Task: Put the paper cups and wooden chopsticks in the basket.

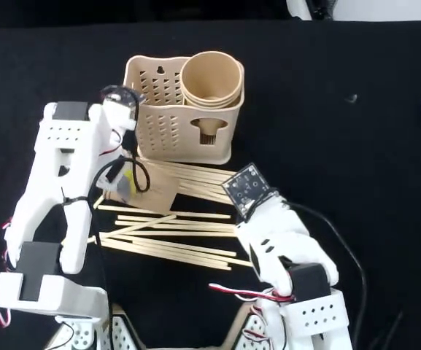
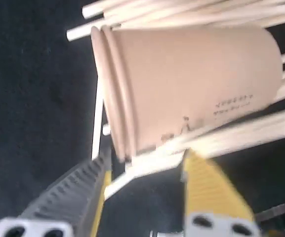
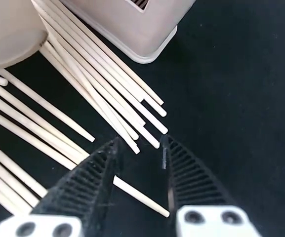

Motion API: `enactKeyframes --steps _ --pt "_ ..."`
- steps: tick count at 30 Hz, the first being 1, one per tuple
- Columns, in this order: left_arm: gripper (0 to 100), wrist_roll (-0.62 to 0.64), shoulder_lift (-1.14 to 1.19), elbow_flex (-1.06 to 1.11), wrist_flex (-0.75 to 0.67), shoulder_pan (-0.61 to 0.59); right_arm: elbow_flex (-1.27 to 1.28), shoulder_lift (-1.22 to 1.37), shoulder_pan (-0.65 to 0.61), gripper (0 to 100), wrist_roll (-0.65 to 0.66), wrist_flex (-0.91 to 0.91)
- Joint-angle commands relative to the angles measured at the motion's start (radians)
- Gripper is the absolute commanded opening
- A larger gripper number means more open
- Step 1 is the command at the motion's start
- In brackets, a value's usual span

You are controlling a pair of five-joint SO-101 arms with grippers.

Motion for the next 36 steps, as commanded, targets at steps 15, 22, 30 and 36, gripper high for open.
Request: enactKeyframes --steps 15,22,30,36 --pt "24 0.064 -0.025 0.084 -0.219 0.042 0.004 -0.013 0.020 13.8 -0.002 -0.026" --pt "11 0.064 -0.025 0.116 -0.203 0.068 0.004 -0.013 0.020 13.8 -0.002 -0.026" --pt "4 0.060 -0.026 0.111 -0.095 0.070 0.004 -0.013 0.020 13.8 -0.002 -0.026" --pt "4 0.048 -0.109 0.107 -0.009 0.070 0.004 -0.013 0.020 13.8 -0.002 -0.026"
